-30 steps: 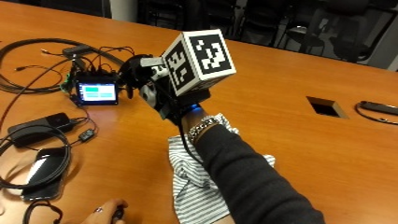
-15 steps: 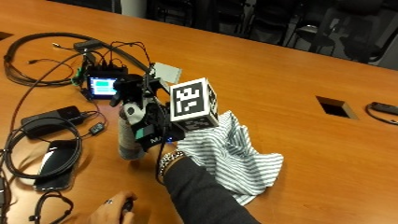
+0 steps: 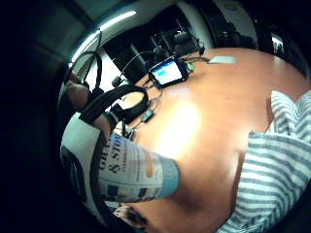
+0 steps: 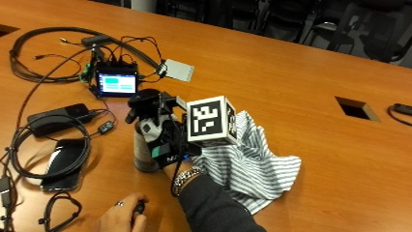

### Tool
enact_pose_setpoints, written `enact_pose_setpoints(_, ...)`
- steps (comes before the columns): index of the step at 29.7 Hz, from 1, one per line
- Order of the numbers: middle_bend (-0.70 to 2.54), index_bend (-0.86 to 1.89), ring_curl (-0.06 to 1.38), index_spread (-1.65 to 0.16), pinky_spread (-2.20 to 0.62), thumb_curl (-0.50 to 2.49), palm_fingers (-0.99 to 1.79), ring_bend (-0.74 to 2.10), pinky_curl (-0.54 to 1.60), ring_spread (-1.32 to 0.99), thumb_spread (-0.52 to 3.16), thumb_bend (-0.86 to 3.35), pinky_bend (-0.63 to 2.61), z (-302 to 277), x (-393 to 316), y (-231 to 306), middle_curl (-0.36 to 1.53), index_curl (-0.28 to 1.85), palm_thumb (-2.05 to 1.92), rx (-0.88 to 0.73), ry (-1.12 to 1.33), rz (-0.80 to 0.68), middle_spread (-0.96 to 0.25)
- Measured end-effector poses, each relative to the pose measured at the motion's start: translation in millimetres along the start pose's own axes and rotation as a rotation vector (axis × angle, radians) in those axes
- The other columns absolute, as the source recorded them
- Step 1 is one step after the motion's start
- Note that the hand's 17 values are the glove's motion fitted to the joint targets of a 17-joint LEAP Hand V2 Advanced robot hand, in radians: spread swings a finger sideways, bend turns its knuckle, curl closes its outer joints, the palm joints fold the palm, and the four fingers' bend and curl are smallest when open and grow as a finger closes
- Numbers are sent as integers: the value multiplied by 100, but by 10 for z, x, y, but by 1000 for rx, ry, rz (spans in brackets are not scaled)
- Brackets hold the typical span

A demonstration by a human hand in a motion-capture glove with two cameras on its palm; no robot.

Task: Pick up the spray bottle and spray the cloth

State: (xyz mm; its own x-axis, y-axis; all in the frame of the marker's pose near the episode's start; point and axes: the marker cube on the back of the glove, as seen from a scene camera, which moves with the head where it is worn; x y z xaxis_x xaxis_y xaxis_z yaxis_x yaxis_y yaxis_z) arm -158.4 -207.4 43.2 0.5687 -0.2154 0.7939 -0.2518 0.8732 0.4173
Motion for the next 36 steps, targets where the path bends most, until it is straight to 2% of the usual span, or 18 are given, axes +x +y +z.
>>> enact_pose_setpoints(9,25,17,42,-28,-15,36,124,51,38,-16,134,-1,41,-85,-163,-211,49,51,83,77,2,-43,-25)
enact_pose_setpoints(16,25,17,42,-28,-16,34,123,52,38,-17,135,-1,42,16,-2,-128,50,50,80,-21,55,-6,-25)
enact_pose_setpoints(19,25,17,42,-29,-11,34,115,51,37,-15,136,-2,37,46,48,-21,50,50,79,-104,67,25,-24)
enact_pose_setpoints(22,27,8,41,-28,5,32,67,37,39,-10,138,-3,34,5,45,123,51,48,73,-133,83,53,-19)
enact_pose_setpoints(24,27,6,42,-27,9,32,58,37,40,-8,139,-2,36,-74,43,198,51,47,71,-155,142,61,-17)
enact_pose_setpoints(29,26,7,37,-27,17,32,57,33,36,-4,138,-3,35,-331,32,372,48,39,66,-300,390,90,-12)
enact_pose_setpoints(36,18,11,36,-30,23,32,42,34,36,-1,136,-1,35,-689,-71,570,44,34,65,-386,717,113,-5)
